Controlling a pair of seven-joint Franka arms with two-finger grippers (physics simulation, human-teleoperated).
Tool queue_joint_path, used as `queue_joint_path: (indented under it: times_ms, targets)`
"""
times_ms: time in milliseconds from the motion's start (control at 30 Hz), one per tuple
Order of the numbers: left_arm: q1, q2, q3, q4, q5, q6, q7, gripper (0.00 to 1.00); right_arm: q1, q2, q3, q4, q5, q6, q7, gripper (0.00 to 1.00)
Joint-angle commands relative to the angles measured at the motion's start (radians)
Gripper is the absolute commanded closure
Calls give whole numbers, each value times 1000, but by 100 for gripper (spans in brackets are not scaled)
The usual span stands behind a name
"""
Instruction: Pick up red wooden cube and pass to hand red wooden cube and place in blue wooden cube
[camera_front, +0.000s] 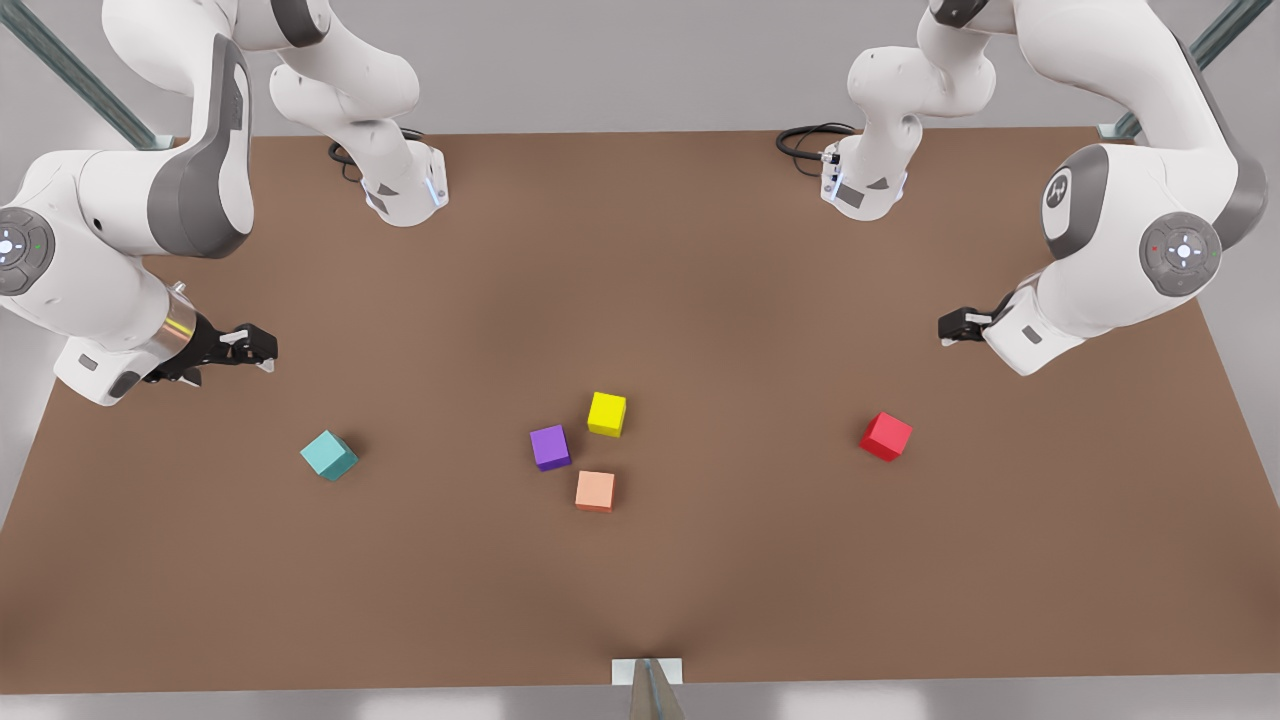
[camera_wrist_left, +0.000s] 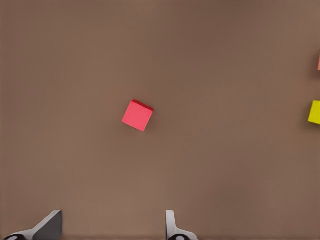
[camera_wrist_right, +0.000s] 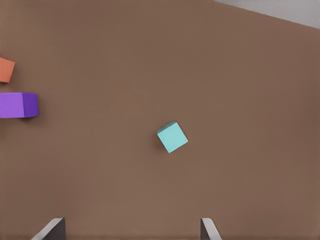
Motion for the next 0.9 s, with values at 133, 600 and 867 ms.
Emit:
queue_joint_path:
  times_ms: [133,600,867]
  targets:
    - [0,69,52,-38,-44,108,-16,0,2,-1,-1,1,2,0,-18,0]
    - [-14,226,50,-425,-153,761,-981,0,2,0,-1,-1,5,-21,-18,0]
    - [-14,247,50,-474,-150,801,-1127,0,2,0,-1,-1,5,-24,-18,0]
